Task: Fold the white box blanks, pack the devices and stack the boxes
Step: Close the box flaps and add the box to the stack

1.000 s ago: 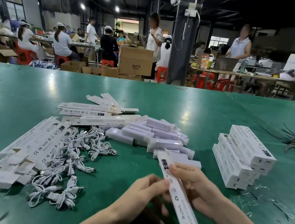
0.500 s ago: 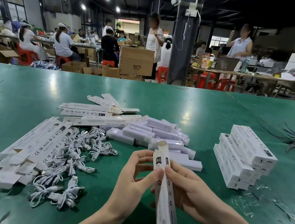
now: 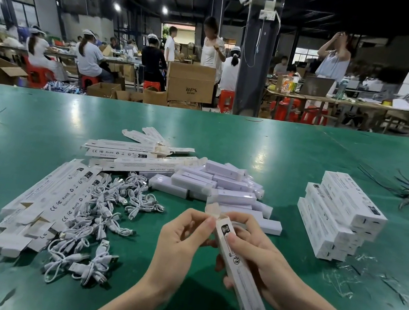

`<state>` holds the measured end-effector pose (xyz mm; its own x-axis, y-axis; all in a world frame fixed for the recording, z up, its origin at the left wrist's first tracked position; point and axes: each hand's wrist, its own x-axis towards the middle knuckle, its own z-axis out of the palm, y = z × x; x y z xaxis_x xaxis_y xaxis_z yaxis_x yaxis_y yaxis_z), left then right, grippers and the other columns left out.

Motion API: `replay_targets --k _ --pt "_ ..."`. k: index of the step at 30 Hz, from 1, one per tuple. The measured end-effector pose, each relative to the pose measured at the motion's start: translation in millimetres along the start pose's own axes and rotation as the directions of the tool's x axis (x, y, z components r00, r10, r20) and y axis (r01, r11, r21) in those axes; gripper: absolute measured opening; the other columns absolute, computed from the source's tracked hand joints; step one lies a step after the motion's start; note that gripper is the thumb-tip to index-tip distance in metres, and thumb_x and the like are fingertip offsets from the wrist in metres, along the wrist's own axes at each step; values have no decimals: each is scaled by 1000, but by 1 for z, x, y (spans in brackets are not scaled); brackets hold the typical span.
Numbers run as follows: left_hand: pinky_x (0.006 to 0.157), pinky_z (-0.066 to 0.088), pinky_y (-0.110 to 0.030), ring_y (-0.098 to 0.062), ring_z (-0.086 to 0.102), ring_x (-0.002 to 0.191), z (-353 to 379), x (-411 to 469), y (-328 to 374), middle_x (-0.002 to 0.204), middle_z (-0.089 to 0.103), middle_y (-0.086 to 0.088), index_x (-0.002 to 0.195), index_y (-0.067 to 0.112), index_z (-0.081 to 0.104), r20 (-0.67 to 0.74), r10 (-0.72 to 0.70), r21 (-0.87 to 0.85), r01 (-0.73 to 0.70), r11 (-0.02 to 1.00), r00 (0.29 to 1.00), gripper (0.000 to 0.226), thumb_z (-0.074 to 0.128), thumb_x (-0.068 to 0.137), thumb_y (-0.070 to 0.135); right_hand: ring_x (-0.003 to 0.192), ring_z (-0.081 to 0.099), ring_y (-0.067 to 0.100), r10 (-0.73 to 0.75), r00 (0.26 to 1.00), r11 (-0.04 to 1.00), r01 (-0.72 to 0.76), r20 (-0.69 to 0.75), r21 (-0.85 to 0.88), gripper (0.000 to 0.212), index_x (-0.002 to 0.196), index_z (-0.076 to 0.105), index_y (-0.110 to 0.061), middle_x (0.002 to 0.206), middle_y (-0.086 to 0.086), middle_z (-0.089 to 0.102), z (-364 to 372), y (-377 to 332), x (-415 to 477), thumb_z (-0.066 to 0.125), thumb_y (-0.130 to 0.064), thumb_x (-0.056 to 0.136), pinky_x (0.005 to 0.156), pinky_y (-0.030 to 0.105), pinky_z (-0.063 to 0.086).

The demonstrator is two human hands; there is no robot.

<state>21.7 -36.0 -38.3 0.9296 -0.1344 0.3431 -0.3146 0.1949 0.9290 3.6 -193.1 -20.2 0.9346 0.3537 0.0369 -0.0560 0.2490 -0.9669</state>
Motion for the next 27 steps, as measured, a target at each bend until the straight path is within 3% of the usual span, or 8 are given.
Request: replay_targets --k 6,12,14,20,24,27 --pt "73 57 -28 -19 67 75 -3 4 2 84 73 -14 76 6 75 -22 -144 -117 141 983 989 26 73 70 32 61 58 24 60 998 998 -60 15 -22 20 103 60 -25 89 7 58 -2 0 1 62 -27 83 41 26 48" --pt "69 57 -27 -21 71 76 -3 5 2 87 73 -16 102 7 50 -65 -169 -153 158 975 983 50 78 63 22 57 55 21 70 996 996 -67 52 -53 18 102 57 -21 79 4 57 -6 -3 0 60 -27 85 37 22 44" --pt "66 56 -24 -18 70 75 -4 5 3 85 74 -13 107 6 51 -59 -189 -161 178 971 980 55 78 61 20 57 55 20 57 996 995 -51 69 -85 18 102 57 -22 81 5 56 -7 -3 0 60 -27 86 37 22 43" --pt "66 56 -23 -14 68 77 -8 7 7 90 72 -10 78 13 74 112 -386 -338 400 852 916 23 80 56 14 67 57 22 -52 996 939 73 72 -335 26 109 57 -27 92 9 57 -12 -5 -2 63 -38 86 45 28 47" --pt "73 56 -25 -15 69 86 -8 5 10 96 73 -12 76 16 76 119 -316 -294 337 895 941 10 78 66 16 72 54 17 -118 991 884 133 61 -449 26 114 54 -30 98 16 55 -13 -8 -2 59 -37 89 51 32 50" --pt "77 56 -28 -18 69 90 -5 3 13 98 73 -14 82 12 77 132 -266 -308 294 905 955 9 77 77 20 73 52 21 -156 985 880 172 72 -443 19 109 54 -31 91 10 57 -14 -11 -2 58 -33 90 57 28 49"
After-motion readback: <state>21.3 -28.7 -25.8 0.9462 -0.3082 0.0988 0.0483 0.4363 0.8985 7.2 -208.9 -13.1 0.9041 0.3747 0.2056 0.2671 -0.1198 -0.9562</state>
